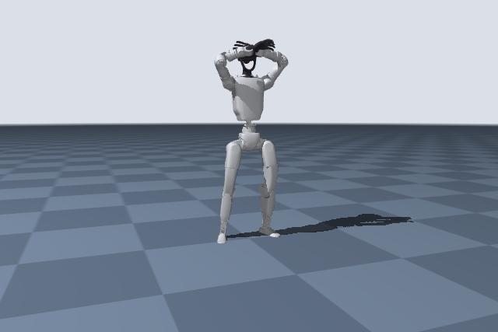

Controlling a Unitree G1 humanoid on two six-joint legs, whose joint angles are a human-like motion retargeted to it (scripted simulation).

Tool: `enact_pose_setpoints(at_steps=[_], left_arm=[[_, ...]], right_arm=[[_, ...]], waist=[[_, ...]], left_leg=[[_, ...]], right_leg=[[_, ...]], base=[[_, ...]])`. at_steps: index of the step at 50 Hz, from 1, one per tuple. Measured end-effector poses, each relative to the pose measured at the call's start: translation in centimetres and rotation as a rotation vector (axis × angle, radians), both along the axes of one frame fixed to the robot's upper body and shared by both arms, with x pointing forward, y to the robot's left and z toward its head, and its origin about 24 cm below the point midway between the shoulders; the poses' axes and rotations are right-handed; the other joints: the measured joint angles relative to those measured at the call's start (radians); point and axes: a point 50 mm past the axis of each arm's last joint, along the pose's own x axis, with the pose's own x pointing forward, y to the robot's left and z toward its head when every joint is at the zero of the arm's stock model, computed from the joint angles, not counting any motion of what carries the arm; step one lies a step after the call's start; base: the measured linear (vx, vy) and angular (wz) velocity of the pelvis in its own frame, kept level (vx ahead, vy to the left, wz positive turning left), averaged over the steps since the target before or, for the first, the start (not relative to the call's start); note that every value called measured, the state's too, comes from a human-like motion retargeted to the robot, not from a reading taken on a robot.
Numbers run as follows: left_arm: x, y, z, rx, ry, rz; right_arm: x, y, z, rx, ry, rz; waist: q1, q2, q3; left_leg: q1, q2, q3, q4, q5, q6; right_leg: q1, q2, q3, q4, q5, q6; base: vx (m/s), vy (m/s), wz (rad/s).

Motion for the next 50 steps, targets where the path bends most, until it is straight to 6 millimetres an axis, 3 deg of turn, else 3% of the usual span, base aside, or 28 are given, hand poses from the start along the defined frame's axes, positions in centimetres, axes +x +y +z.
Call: enact_pose_setpoints(at_steps=[4,7,10,12,17,20,23,27,30,33,35,38,40,42,45,50], left_arm=[[2.9,1.4,5.1,-0.243,0.075,0.157],[5.3,2.4,6.1,-0.290,0.133,0.283],[6.8,2.3,3.9,-0.168,0.156,0.351],[6.4,1.7,1.4,-0.043,0.095,0.325],[2.1,0.4,-4.3,0.188,-0.082,0.071],[0.7,0.2,-4.7,0.174,-0.084,-0.033],[1.8,0.1,-1.2,0.003,-0.015,0.005],[4.2,1.7,5.1,-0.315,0.091,0.094],[6.7,3.3,6.5,-0.379,0.131,0.245],[8.5,3.0,3.5,-0.194,0.172,0.391],[8.0,1.9,0.4,-0.016,0.164,0.393],[4.6,-0.1,-3.8,0.198,0.099,0.231],[2.2,-1.0,-5.1,0.243,0.064,0.078],[0.8,-1.5,-4.6,0.191,0.039,-0.049],[0.4,-1.5,-1.7,0.012,-0.019,-0.146],[2.1,0.8,5.7,-0.365,-0.109,-0.069]], right_arm=[[-3.2,1.1,-4.0,-0.214,0.078,0.113],[-5.0,1.3,-4.9,-0.215,0.158,0.242],[-5.2,1.2,-3.6,-0.086,0.200,0.341],[-4.5,1.1,-2.0,0.020,0.176,0.358],[-1.7,0.5,0.9,0.130,-0.030,0.199],[-0.4,0.4,0.0,0.004,-0.176,0.040],[-0.8,0.6,-2.3,-0.180,-0.257,-0.035],[-4.1,0.9,-4.5,-0.236,-0.203,0.138],[-5.9,1.0,-4.8,-0.182,-0.063,0.300],[-5.8,1.4,-3.1,-0.085,-0.008,0.332],[-4.9,1.7,-1.4,0.003,-0.035,0.311],[-2.7,1.5,1.1,0.137,-0.109,0.232],[-1.1,0.8,2.1,0.194,-0.159,0.164],[-0.1,0.2,2.0,0.182,-0.205,0.109],[-0.4,0.4,-0.1,0.056,-0.273,0.106],[-4.8,1.9,-4.2,-0.111,-0.261,0.350]], waist=[[0.007,-0.004,0.010],[0.033,0.019,0.011],[0.063,0.053,0.002],[0.074,0.075,-0.006],[0.048,0.068,-0.023],[0.001,0.019,-0.024],[-0.033,-0.031,-0.012],[-0.034,-0.040,0.023],[-0.005,-0.002,0.026],[0.024,0.045,0.005],[0.030,0.070,-0.014],[0.015,0.072,-0.035],[-0.007,0.049,-0.040],[-0.033,0.014,-0.040],[-0.067,-0.032,-0.035],[-0.069,-0.039,-0.016]], left_leg=[[0.002,-0.006,-0.004,0.002,-0.001,0.011],[0.001,-0.008,-0.007,0.005,-0.002,0.017],[0.000,-0.007,-0.008,0.007,-0.003,0.018],[-0.001,-0.005,-0.008,0.007,-0.004,0.016],[-0.006,-0.003,-0.007,0.003,-0.002,0.005],[-0.008,-0.004,-0.008,0.001,0.000,-0.002],[-0.007,-0.008,-0.011,0.000,0.001,-0.001],[-0.007,-0.012,-0.016,0.003,0.001,0.007],[-0.009,-0.013,-0.017,0.005,0.000,0.014],[-0.013,-0.009,-0.018,0.010,-0.002,0.017],[-0.016,-0.006,-0.018,0.011,-0.004,0.016],[-0.017,-0.002,-0.018,0.011,-0.004,0.008],[-0.016,-0.001,-0.018,0.010,-0.004,0.001],[-0.014,-0.001,-0.018,0.007,-0.003,-0.004],[-0.009,-0.003,-0.015,0.004,-0.001,-0.005],[-0.001,-0.006,-0.004,0.001,0.001,0.006]], right_leg=[[0.007,-0.006,-0.007,-0.002,-0.001,0.013],[0.011,-0.008,-0.011,-0.005,-0.001,0.020],[0.012,-0.008,-0.012,-0.007,0.001,0.020],[0.010,-0.006,-0.010,-0.007,0.002,0.016],[0.002,-0.003,-0.007,-0.003,0.003,0.005],[-0.002,-0.004,-0.008,-0.001,0.002,0.003],[0.000,-0.009,-0.011,0.001,0.000,0.006],[0.005,-0.013,-0.017,0.000,-0.002,0.014],[0.006,-0.013,-0.020,-0.003,-0.001,0.019],[0.006,-0.010,-0.020,-0.006,0.001,0.016],[0.004,-0.007,-0.020,-0.007,0.002,0.012],[0.003,-0.003,-0.020,-0.007,0.002,0.006],[0.004,-0.002,-0.020,-0.007,0.001,0.003],[0.005,-0.002,-0.020,-0.006,0.000,0.003],[0.007,-0.004,-0.019,-0.005,-0.001,0.007],[0.005,-0.006,-0.009,-0.003,-0.003,0.016]], base=[[0.00,0.00,0.00],[0.00,0.00,0.00],[0.00,0.00,0.00],[0.00,0.00,0.00],[0.00,0.00,0.00],[0.00,0.00,0.00],[0.00,0.00,0.00],[0.00,0.00,0.00],[0.00,0.00,0.00],[0.00,0.00,0.00],[0.00,0.00,0.00],[0.00,0.00,0.00],[0.00,0.00,0.00],[0.00,0.00,0.00],[0.00,0.00,0.00],[0.00,0.00,0.00]])
